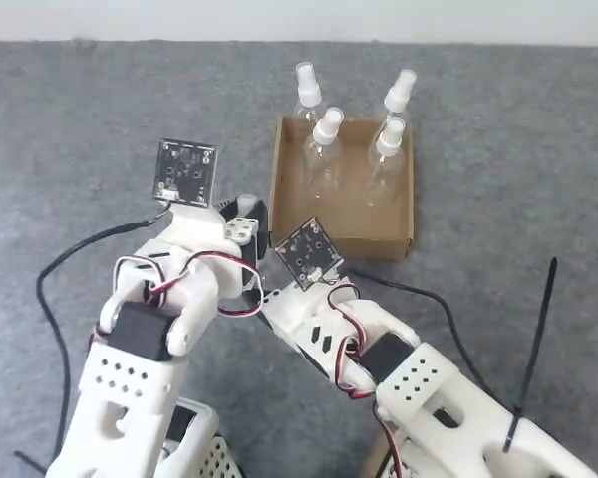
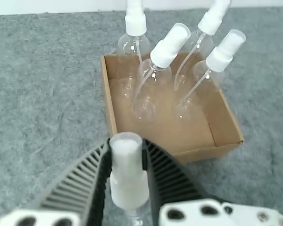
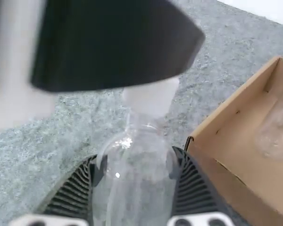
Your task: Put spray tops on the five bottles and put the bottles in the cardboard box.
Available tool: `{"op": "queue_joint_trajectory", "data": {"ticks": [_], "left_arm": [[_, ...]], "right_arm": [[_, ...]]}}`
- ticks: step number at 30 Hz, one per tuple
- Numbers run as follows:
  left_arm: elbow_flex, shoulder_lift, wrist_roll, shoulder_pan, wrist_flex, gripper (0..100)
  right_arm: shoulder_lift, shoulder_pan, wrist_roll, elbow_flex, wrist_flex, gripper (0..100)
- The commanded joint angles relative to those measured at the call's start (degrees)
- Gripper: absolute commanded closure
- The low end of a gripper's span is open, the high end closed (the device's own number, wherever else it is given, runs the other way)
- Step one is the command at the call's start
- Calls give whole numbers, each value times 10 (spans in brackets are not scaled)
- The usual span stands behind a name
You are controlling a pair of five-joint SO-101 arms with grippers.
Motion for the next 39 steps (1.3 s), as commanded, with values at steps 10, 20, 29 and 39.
{"op": "queue_joint_trajectory", "data": {"ticks": [10, 20, 29, 39], "left_arm": [[2, -4, -6, 46, 4, 990], [-65, -4, -11, 25, 7, 810], [-156, -19, -60, -22, 69, 765], [29, -232, -132, -32, 87, 720]], "right_arm": [[-97, 94, 11, 71, -228, 993], [-96, 91, 12, 73, -224, 993], [-96, 95, 12, 77, -223, 993], [-95, 132, 10, -47, -72, 993]]}}
